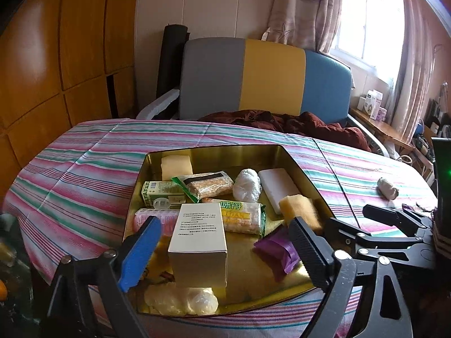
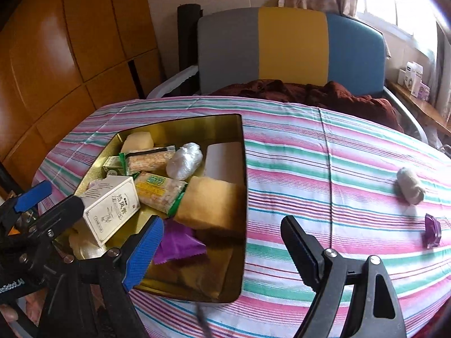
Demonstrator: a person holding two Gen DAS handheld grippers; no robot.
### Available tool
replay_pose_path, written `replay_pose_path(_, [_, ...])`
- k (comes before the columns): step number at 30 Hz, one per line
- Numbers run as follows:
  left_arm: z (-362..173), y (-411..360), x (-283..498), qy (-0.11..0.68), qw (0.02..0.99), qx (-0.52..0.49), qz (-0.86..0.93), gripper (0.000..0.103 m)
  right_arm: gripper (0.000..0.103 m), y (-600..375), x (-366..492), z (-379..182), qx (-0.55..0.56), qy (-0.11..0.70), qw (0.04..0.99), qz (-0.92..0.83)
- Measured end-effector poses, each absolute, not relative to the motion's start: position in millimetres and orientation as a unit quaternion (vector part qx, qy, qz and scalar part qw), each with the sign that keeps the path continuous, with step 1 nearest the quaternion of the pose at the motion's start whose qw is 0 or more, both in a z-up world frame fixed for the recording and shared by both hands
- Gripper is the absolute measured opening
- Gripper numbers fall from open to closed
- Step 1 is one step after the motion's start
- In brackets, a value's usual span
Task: Organize objects
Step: 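Move both grippers back toward the beige sock and second purple packet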
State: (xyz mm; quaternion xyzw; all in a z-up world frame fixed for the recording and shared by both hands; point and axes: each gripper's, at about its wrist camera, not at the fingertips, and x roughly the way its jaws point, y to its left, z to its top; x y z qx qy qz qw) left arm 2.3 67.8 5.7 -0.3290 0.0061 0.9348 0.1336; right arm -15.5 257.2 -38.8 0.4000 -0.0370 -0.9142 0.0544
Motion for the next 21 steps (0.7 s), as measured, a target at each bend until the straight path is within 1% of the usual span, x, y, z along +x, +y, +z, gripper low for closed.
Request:
replay_pose_path(1, [5.7, 67.8, 2.6, 0.007, 0.132, -0.329, 0.935, 0.101, 0.087, 258.9, -14.7, -38.6, 0.398, -0.037, 0.051, -0.915])
replay_pose_path(3, [6.1, 67.2, 3.2, 0.006, 0.130, -0.329, 0.935, 0.102, 0.088, 261.0, -12.6, -37.6, 0.395, -0.037, 0.046, -0.917])
replay_pose_path(5, [7.0, 69.7, 5.1, 0.015, 0.124, -0.325, 0.937, 0.102, 0.092, 263.5, -11.1, -36.1, 0.392, -0.037, 0.041, -0.918])
replay_pose_path(7, [7.1, 72.4, 6.5, 0.024, 0.117, -0.324, 0.938, 0.103, 0.092, 265.3, -9.5, -34.6, 0.389, -0.037, 0.037, -0.920])
replay_pose_path(21, [11.2, 91.3, 12.0, 0.054, 0.132, -0.318, 0.937, 0.103, 0.093, 288.8, -8.4, -29.3, 0.389, -0.024, 0.015, -0.921])
